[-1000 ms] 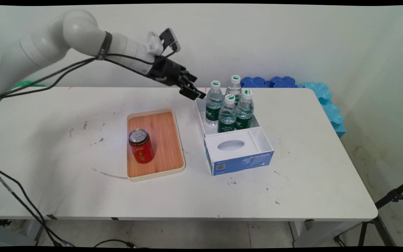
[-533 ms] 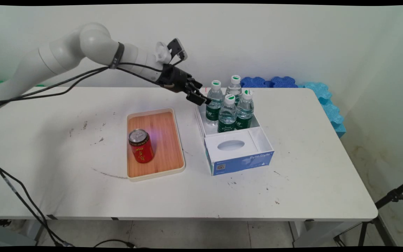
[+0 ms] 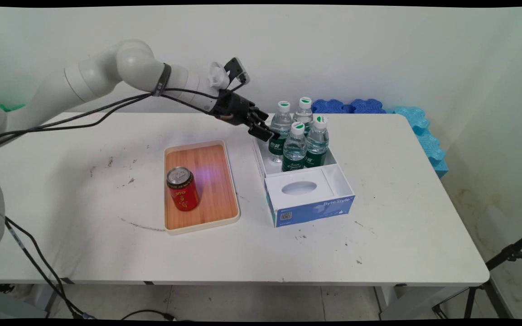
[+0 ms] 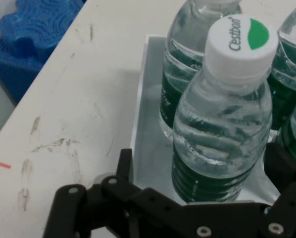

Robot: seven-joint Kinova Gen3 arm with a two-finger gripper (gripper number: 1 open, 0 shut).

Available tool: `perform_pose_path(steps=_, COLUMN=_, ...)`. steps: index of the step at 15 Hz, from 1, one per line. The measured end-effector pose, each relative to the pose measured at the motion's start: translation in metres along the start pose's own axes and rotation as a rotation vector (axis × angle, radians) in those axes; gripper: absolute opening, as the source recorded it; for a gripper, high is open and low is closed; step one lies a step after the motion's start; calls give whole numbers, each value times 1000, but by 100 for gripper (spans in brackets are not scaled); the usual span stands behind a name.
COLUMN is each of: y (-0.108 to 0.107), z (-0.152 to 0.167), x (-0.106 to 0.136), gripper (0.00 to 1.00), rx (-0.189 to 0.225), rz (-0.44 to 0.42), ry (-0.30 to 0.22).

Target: Pick up the green bottle from the white box

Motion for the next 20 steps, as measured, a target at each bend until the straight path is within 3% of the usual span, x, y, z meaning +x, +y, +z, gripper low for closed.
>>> perform_pose_path(steps=20, y=10, z=3, x=-7, gripper=100, rx=-42, rz=-57, ry=21)
